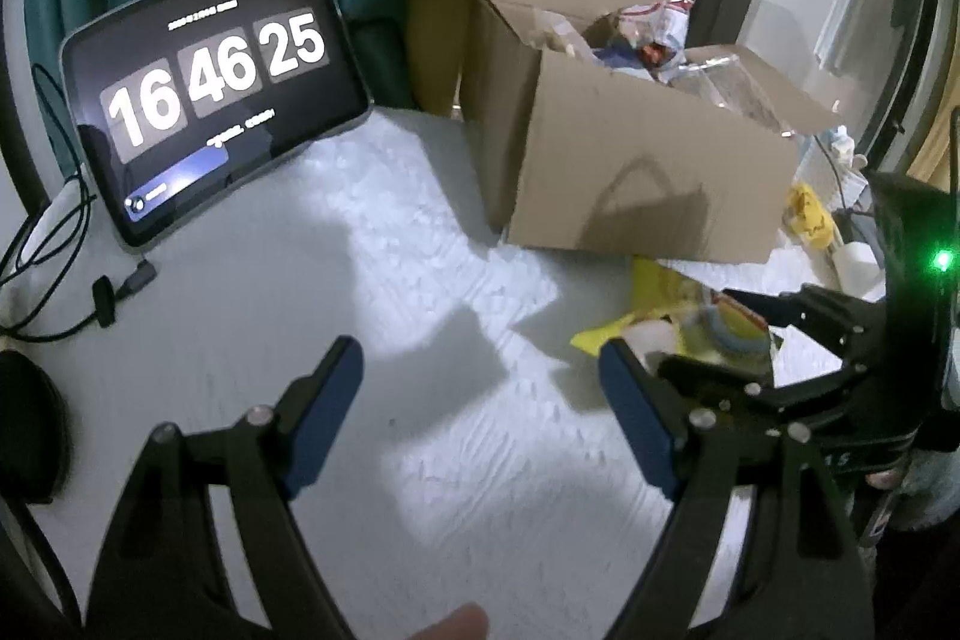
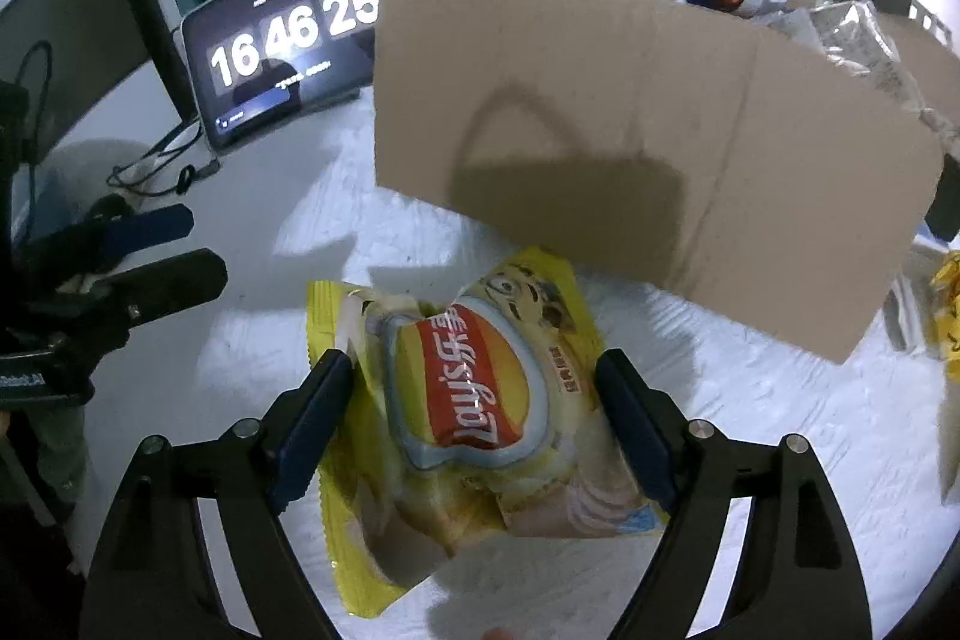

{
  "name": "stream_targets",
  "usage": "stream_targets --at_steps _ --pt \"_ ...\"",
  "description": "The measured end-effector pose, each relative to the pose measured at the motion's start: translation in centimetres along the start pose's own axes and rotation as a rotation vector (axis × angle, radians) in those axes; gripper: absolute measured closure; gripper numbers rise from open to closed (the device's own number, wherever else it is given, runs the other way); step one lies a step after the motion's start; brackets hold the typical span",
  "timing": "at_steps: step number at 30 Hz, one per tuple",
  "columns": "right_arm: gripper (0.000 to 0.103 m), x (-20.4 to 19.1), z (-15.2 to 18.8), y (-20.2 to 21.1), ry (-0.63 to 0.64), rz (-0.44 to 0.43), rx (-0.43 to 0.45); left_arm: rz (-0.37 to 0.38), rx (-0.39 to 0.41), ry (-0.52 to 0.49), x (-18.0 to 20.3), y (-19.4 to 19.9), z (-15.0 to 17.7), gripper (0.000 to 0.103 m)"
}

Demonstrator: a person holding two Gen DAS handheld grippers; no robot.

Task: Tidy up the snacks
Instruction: 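Move the right tool down and grasp the yellow Lay's chip bag, then lift the Lay's bag with the right gripper over the box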

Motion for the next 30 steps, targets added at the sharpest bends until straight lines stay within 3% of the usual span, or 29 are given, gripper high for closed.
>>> stream_targets --at_steps 4,7,12,30 --pt "0.020 0.2 -0.4 -0.3 -0.006 0.014 0.001 0.002 -0.006 0.000 -0.1 0.1 0.4 0.021" --pt "0.030 0.0 -0.4 0.2 -0.005 0.016 0.013 0.000 -0.002 0.000 -0.3 0.5 0.5 0.021" --pt "0.038 -0.8 -0.5 1.3 0.034 0.028 0.030 -0.005 0.014 0.007 -0.4 1.1 0.2 0.021" --pt "0.040 -1.5 -3.1 7.8 0.071 0.025 0.162 -0.025 0.100 -0.026 0.3 3.8 -3.5 0.021"
Point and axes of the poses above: each gripper's, at about its wrist camera, not at the fingertips, and y roughly against the way its jaws point, x to its right, z to its underside, the point moved 9 cm from there along -y, roughly the way its jaws point, and after that the axes turned 3 degrees about x, right-handed, at the moved point
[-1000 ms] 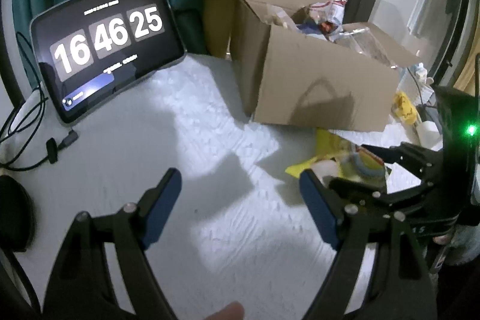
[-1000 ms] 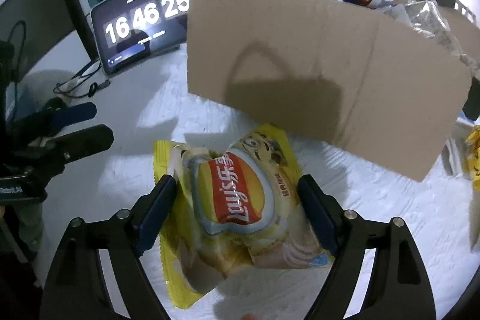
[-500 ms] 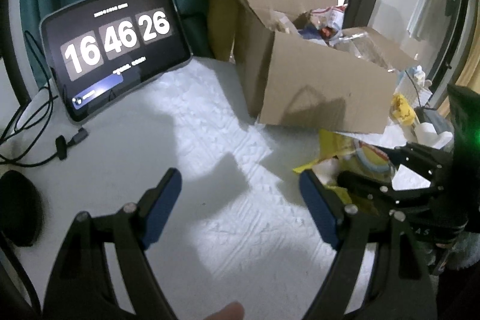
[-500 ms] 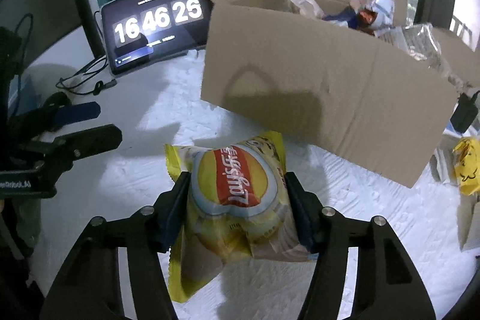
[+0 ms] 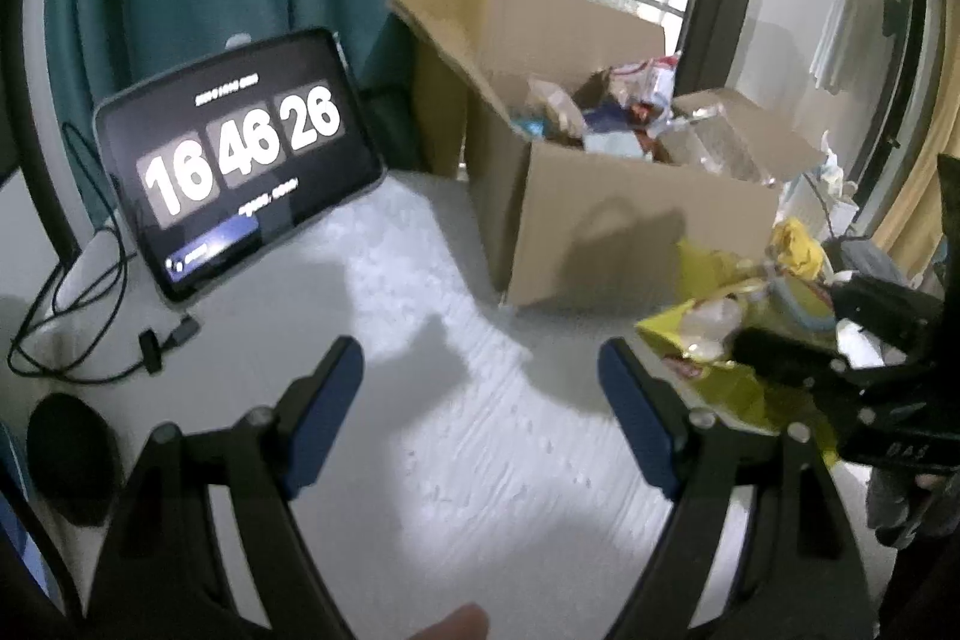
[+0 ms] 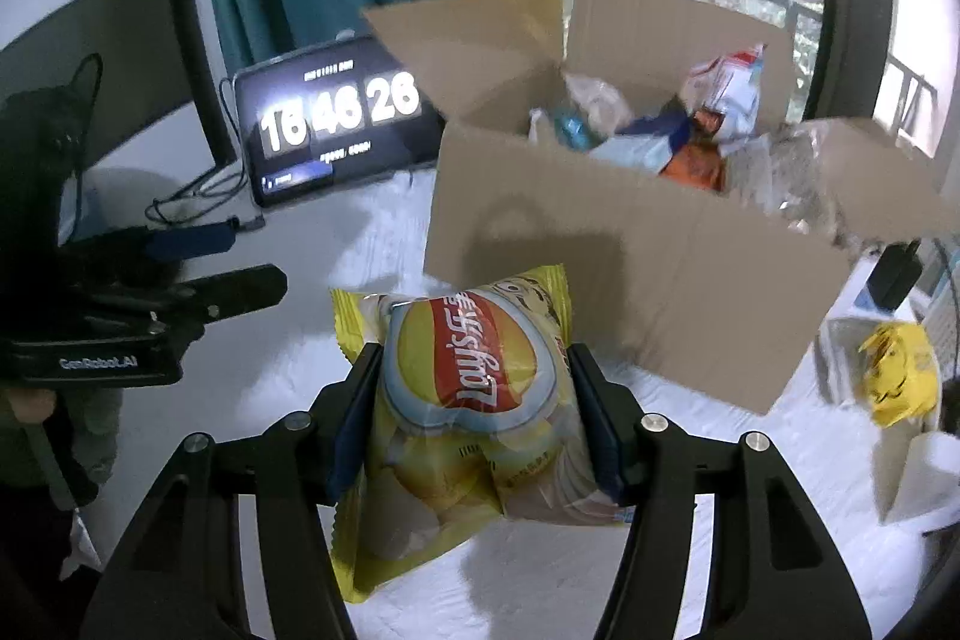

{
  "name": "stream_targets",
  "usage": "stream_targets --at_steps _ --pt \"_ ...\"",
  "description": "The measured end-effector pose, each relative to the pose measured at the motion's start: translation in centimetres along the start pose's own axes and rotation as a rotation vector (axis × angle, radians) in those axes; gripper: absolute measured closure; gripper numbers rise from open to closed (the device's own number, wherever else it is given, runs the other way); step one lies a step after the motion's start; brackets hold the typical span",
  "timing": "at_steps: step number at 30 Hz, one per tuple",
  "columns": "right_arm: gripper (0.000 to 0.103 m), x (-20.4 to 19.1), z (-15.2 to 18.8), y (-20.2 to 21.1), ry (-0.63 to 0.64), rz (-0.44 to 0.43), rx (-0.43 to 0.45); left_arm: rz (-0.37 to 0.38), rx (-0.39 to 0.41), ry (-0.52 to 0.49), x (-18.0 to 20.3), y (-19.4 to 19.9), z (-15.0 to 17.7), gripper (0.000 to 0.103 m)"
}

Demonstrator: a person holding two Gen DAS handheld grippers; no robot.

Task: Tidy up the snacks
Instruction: 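Lift the Lay's bag with the right gripper over the box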

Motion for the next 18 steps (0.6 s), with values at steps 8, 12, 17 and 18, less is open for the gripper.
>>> stream_targets --at_steps 8,12,17,18 --pt "0.040 1.8 -3.6 2.4 -0.001 0.016 0.082 -0.002 0.066 -0.052 1.2 0.1 -4.1 0.021" --pt "0.040 3.3 -6.1 3.1 -0.012 0.035 0.131 0.001 0.113 -0.063 1.6 0.0 -6.7 0.021" --pt "0.040 5.0 -9.2 2.1 -0.018 0.031 0.163 0.000 0.146 -0.064 1.2 -0.7 -8.9 0.021" --pt "0.040 5.2 -9.7 1.8 -0.017 0.031 0.167 -0.003 0.149 -0.064 1.0 -0.8 -9.2 0.021"
Point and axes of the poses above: each gripper's, at about its wrist camera, not at the fingertips, and y roughly against the way its jaws point, x to its right, z to its underside, the point moved 9 cm from there along -y, roughly the way its jaws point, and after that the axes turned 3 degrees about x, right-handed, at the moved point
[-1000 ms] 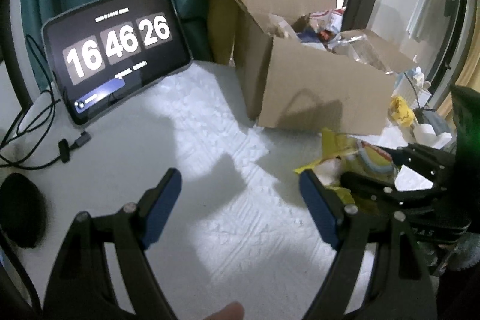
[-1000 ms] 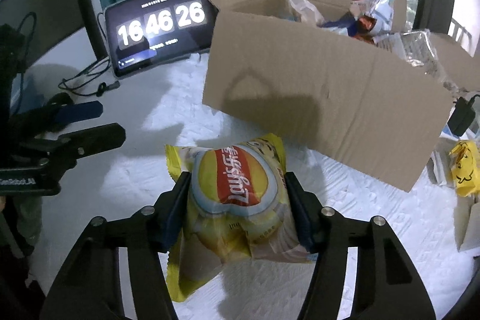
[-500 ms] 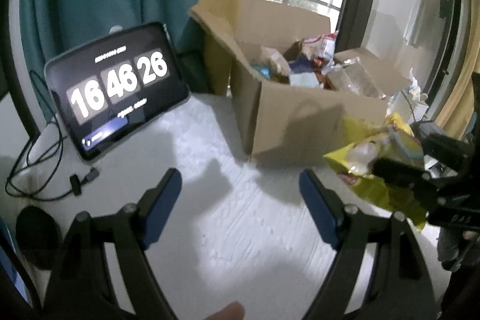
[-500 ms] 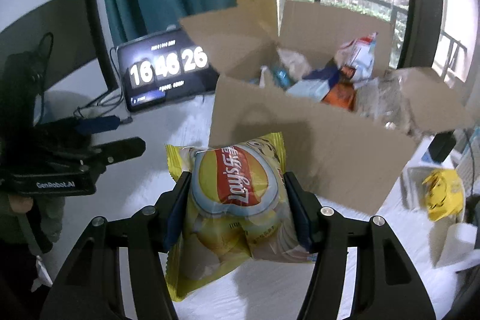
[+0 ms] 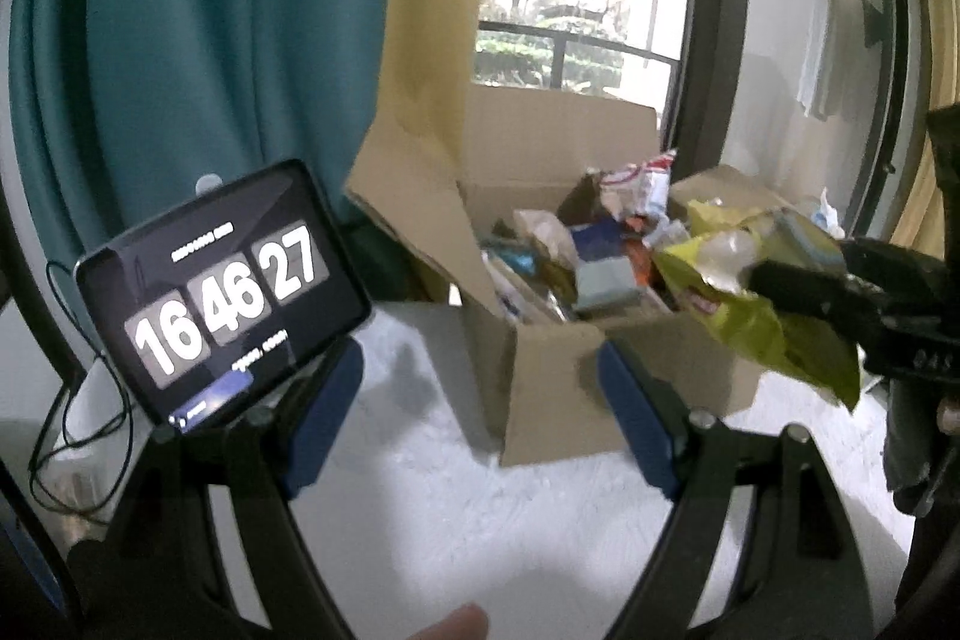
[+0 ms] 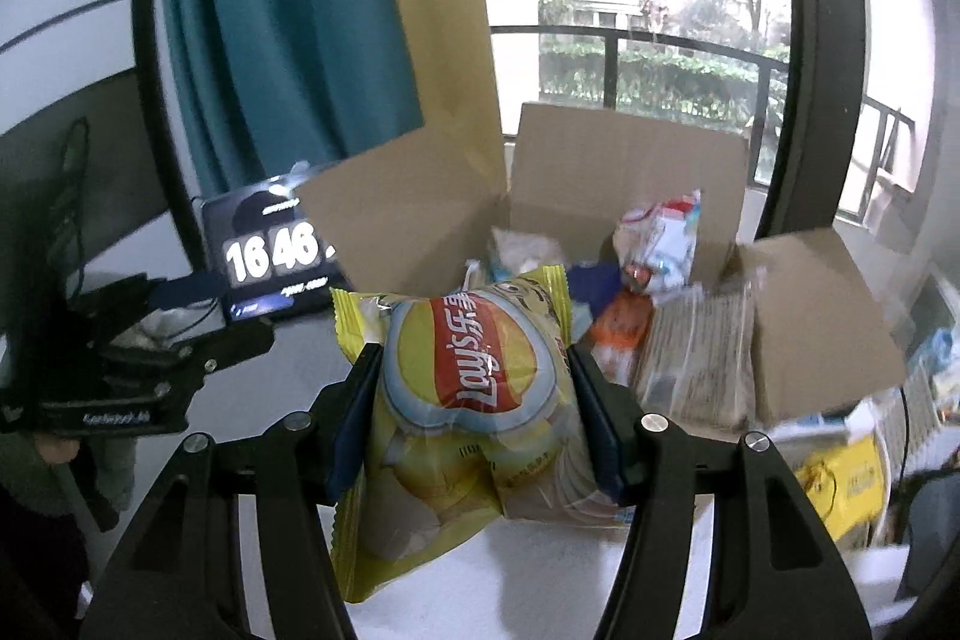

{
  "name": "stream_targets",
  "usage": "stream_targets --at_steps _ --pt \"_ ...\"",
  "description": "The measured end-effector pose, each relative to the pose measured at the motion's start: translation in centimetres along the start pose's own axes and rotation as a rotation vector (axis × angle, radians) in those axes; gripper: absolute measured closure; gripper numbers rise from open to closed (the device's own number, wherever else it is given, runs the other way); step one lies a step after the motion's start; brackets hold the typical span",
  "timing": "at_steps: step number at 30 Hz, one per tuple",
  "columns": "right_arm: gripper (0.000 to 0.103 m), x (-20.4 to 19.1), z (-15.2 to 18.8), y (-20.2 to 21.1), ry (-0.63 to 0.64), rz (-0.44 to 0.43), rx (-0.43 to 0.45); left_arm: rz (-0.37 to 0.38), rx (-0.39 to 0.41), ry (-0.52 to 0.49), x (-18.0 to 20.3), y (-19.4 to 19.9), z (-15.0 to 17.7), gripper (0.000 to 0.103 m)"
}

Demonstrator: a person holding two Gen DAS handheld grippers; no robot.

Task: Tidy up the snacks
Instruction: 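Lift the Lay's bag with the right gripper over the box, then lower the Lay's bag into the box and open the right gripper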

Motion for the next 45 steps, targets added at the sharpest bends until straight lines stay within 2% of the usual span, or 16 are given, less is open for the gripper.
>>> stream_targets --at_steps 5,12,19,23,30,45 --pt "0.040 0.9 -2.7 -2.9 0.002 0.014 0.031 -0.017 0.009 0.009 -1.5 -1.4 -0.9 0.021" --pt "0.040 1.1 -4.1 -8.4 -0.012 0.040 0.029 -0.032 0.015 0.052 -3.7 -3.0 -1.4 0.021" --pt "0.040 0.6 -2.7 -14.0 -0.035 0.044 -0.030 -0.050 -0.019 0.089 -5.6 -4.2 0.1 0.021" --pt "0.038 0.9 -1.3 -15.9 -0.046 0.093 -0.037 -0.056 -0.036 0.102 -6.1 -4.7 0.7 0.021" --pt "0.034 1.6 -1.2 -15.7 -0.093 0.095 -0.043 -0.053 -0.036 0.094 -5.4 -4.5 0.8 0.021" --pt "0.032 3.6 -1.9 -8.2 -0.122 0.145 0.027 -0.011 0.002 0.061 -1.8 -1.2 -0.2 0.021"
Point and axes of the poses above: each gripper's, at about its wrist camera, not at the fingertips, and y roughly against the way its jaws point, x to its right, z to its underside, the point moved 9 cm from there along -y, roughly the way its jaws point, and after that the axes turned 3 degrees about x, right-handed, at the moved point
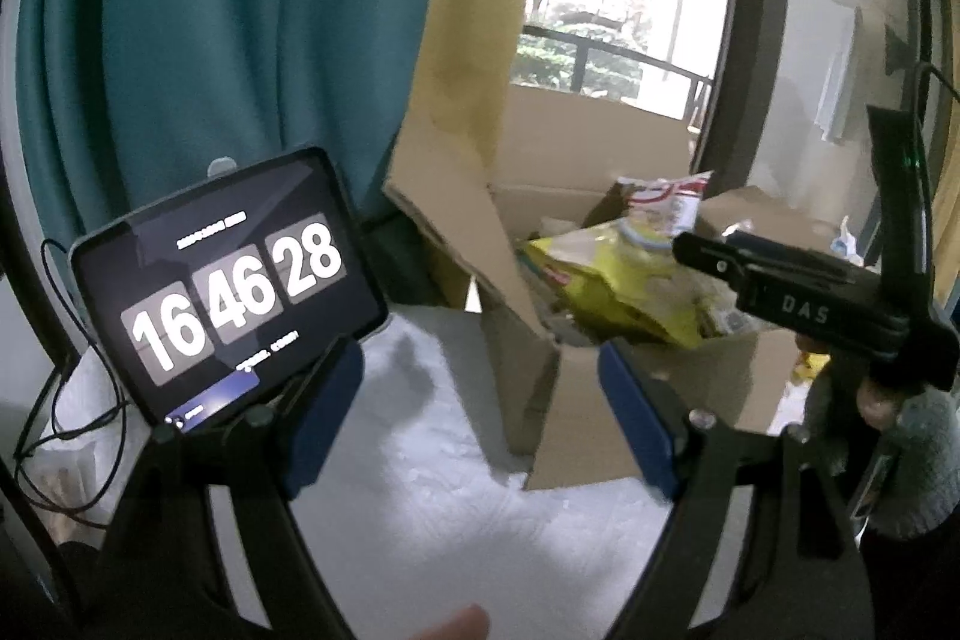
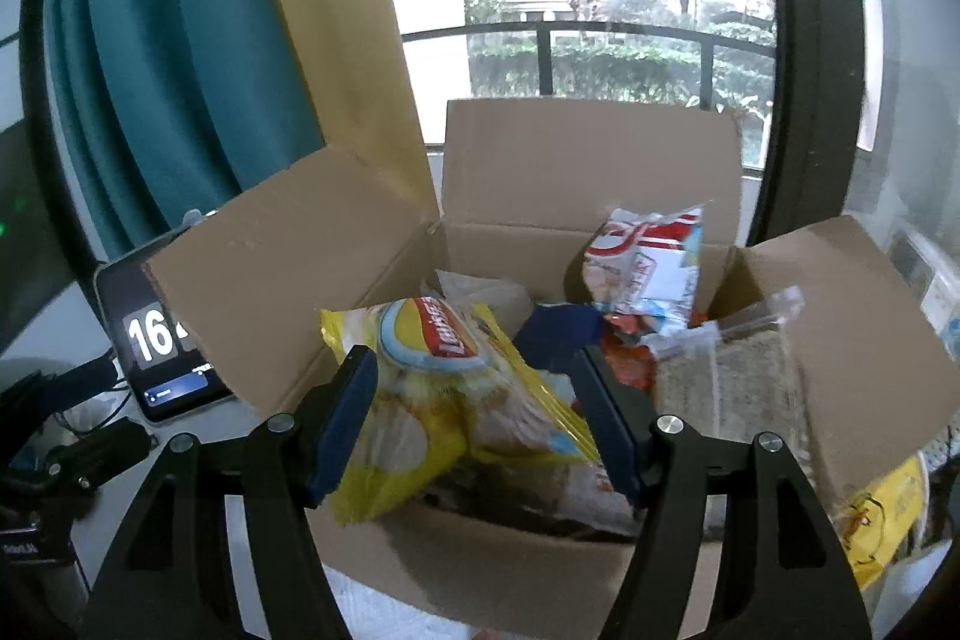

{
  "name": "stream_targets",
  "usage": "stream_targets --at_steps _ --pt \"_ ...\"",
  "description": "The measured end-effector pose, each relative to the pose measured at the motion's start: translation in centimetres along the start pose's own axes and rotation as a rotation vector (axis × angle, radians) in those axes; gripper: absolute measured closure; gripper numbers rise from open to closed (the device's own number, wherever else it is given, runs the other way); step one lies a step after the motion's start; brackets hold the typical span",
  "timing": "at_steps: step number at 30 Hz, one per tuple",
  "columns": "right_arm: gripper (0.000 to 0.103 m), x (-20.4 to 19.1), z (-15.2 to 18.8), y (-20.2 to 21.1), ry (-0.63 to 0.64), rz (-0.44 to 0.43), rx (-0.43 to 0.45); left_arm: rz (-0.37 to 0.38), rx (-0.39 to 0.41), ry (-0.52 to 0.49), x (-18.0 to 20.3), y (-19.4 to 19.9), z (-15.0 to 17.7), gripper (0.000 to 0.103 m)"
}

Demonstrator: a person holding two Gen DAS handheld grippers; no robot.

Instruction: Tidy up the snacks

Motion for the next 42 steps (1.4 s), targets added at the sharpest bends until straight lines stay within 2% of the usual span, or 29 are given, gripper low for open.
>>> stream_targets --at_steps 6,16,18,19,34,42 --pt "0.032 0.4 0.0 2.6 -0.007 0.008 0.015 0.007 0.019 -0.013 1.7 2.2 0.0 0.021" --pt "0.032 0.8 2.6 7.7 -0.014 0.020 0.005 0.022 0.022 -0.027 4.2 4.5 1.3 0.020" --pt "0.032 1.0 3.3 8.9 -0.015 0.025 0.005 0.030 0.020 -0.032 4.7 5.0 1.8 0.007" --pt "0.032 1.1 3.6 9.6 -0.016 0.028 0.004 0.038 0.023 -0.033 5.1 5.3 2.0 0.006" --pt "0.032 1.2 9.8 17.3 -0.050 0.063 -0.019 0.085 -0.011 -0.072 8.8 9.8 6.5 0.005" --pt "0.032 0.5 11.7 20.5 -0.058 0.075 -0.019 0.110 0.018 -0.103 10.4 13.3 8.0 0.005"
Point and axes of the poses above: each gripper's, at about its wrist camera, not at the fingertips, and y roughly against the way its jaws point, x to its right, z to its underside, the point moved 9 cm from there along -y, roughly the way its jaws point, and after that the axes turned 3 degrees about x, right-handed, at the moved point
